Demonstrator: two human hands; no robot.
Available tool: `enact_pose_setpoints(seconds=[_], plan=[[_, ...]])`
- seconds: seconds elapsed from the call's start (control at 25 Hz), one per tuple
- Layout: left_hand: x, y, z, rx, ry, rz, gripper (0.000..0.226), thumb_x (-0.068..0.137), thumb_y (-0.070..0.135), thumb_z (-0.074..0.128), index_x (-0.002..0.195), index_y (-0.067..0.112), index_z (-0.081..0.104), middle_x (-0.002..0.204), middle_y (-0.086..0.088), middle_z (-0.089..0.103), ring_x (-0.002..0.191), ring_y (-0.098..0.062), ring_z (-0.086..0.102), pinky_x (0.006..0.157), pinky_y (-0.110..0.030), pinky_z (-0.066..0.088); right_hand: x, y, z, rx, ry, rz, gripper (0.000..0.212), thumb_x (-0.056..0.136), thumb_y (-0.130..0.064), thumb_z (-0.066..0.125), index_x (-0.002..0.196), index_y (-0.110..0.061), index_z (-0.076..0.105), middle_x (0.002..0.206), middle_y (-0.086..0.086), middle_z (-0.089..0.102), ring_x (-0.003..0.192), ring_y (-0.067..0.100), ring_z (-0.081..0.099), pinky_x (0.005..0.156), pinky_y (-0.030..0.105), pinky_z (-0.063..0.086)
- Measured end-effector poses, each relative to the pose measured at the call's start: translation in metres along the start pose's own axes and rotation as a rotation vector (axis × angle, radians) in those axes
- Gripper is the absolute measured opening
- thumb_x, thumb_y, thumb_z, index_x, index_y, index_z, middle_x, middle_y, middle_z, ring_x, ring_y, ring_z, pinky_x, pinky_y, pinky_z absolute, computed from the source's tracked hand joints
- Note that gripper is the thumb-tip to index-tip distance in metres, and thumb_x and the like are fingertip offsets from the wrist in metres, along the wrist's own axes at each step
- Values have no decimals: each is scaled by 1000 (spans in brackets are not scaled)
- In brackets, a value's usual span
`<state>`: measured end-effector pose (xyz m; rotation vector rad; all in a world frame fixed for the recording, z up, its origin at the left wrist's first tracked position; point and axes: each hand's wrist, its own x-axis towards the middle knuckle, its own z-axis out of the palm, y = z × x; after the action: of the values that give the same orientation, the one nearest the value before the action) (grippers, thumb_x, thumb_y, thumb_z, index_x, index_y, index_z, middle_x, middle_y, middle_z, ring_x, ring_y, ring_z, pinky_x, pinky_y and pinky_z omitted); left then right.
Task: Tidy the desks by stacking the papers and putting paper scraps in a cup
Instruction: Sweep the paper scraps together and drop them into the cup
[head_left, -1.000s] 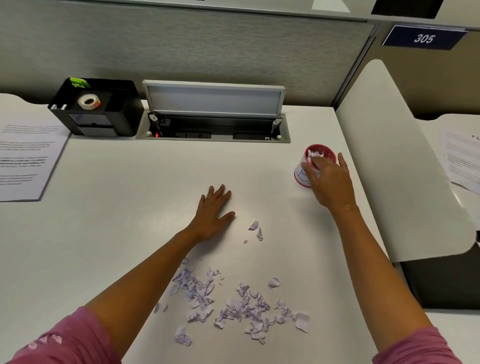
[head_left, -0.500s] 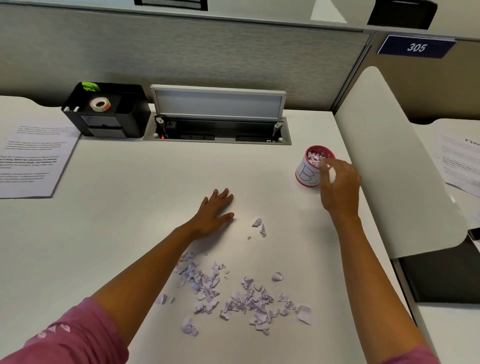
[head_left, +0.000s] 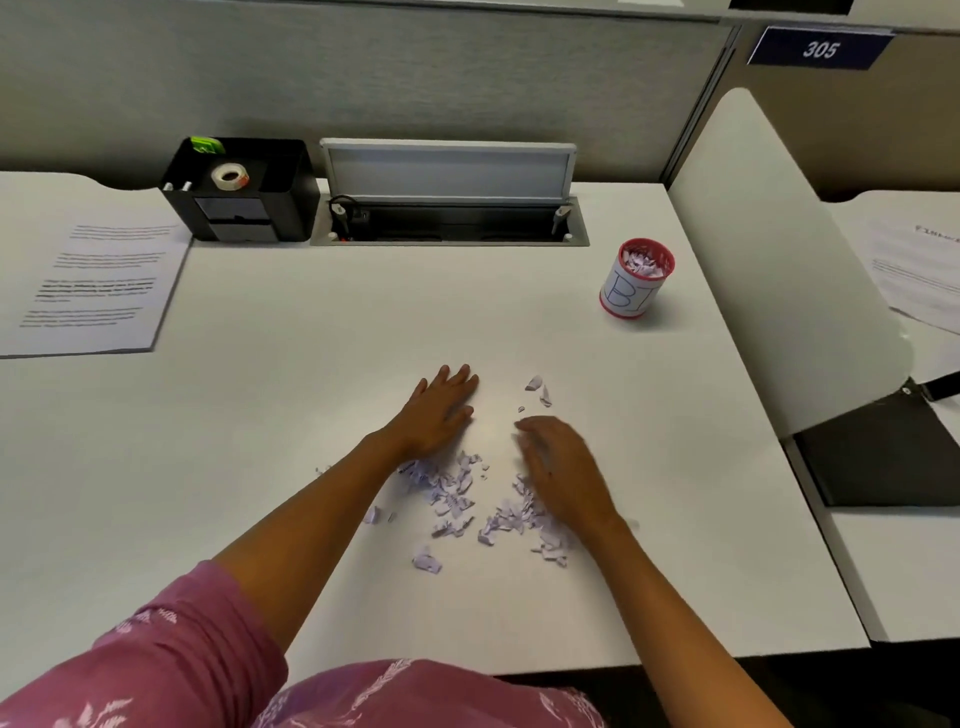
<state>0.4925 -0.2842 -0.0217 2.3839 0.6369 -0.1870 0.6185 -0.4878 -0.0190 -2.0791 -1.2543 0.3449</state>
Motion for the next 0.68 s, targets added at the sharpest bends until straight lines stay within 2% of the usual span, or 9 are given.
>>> enact_pose_setpoints(seconds=[0.12,0.2,0.28,0.36,0.48,0.52,0.6,0.68], plan=[[-6,-3,-14,-101,-57,0,48,108,30,26,154,21,24,163,4,11,151,-15,3,120,-35,1,-31,-33,32,-126,-171,-252,43,101,-40,46,139,-20,52,145,-3,50,141,15,37,122,35,17],[-14,-8,-20,-166,-73,-14,47,107,35,24,153,24,29,161,7,18,150,-11,9,122,-33,5,-48,-56,49,-203,-277,-333,56,99,-52,45,148,-26,39,159,-7,31,151,13,15,124,37,1],[-23,-13,-21,-206,-70,-26,48,107,40,26,152,25,31,160,8,22,149,-10,13,122,-32,9,-58,-73,65,-332,-332,-377,61,99,-58,38,153,-31,29,164,-7,16,153,15,-2,123,40,-8],[-32,-14,-22,-237,-67,-47,52,105,46,28,152,23,32,159,6,27,148,-11,19,120,-31,12,-60,-79,78,-437,-316,-386,56,102,-53,31,154,-32,25,165,-7,12,152,18,-8,122,45,-9],[-44,-10,-26,-255,-27,-59,53,103,50,34,147,22,43,152,2,42,141,-16,36,116,-32,24,-49,-71,86,-512,-270,-364,50,105,-39,30,154,-29,27,164,-6,15,153,23,-4,122,50,-4],[-49,-10,-28,-242,13,-51,50,103,48,35,144,21,46,150,1,45,139,-17,40,117,-34,23,-42,-68,87,-552,-255,-360,50,105,-37,30,154,-29,27,164,-5,16,153,25,-1,121,52,-2],[-61,-15,-27,-159,173,-41,47,103,43,36,142,20,47,148,0,47,139,-17,40,122,-39,9,-28,-64,87,-596,-207,-324,50,104,-36,31,153,-28,30,163,-2,20,152,29,5,120,54,5],[-72,-21,-25,-76,392,-144,46,102,42,38,141,18,47,147,-2,48,141,-16,35,122,-44,-3,-20,-63,81,-524,-129,-233,49,102,-40,33,150,-30,37,161,-2,26,151,26,8,118,56,11]])
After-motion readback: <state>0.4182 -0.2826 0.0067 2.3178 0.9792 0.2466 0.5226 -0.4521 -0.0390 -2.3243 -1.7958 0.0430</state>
